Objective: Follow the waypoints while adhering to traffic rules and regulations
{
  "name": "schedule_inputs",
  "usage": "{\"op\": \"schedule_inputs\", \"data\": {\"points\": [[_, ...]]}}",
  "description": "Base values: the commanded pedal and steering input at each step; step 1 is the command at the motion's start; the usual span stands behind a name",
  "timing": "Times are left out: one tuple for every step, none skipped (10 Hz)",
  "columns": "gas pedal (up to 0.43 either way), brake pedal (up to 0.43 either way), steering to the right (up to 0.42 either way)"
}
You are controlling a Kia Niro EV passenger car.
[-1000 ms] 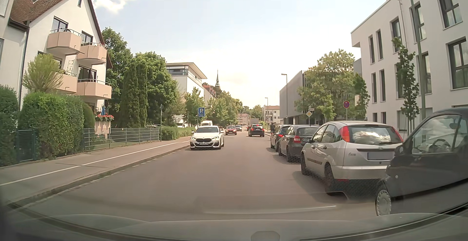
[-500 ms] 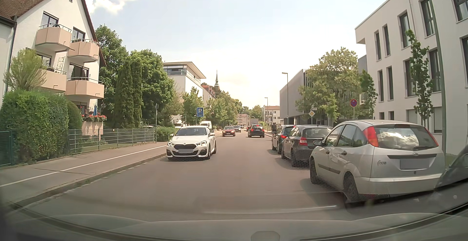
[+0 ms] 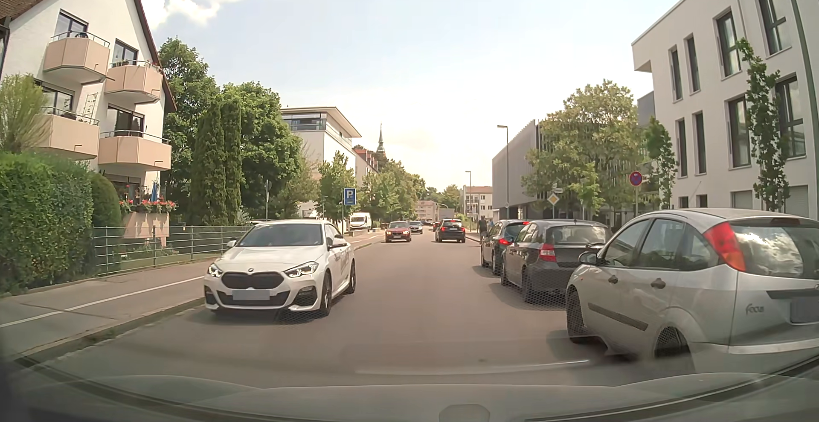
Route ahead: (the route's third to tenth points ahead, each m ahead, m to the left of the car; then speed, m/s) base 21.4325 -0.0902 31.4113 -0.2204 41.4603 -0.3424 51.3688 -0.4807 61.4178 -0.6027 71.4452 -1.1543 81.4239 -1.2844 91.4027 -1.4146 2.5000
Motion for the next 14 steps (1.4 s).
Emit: {"op": "schedule_inputs", "data": {"points": [[0.000,0.073,-0.009],[0.000,0.079,-0.009],[0.000,0.079,-0.011],[0.000,0.085,-0.012],[0.000,0.091,-0.013],[0.000,0.091,-0.016],[0.000,0.091,-0.018],[0.000,0.098,-0.018],[0.000,0.091,-0.018],[0.000,0.091,-0.015],[0.000,0.091,-0.010],[0.000,0.091,-0.008],[0.000,0.091,-0.007],[0.000,0.091,-0.003]]}}
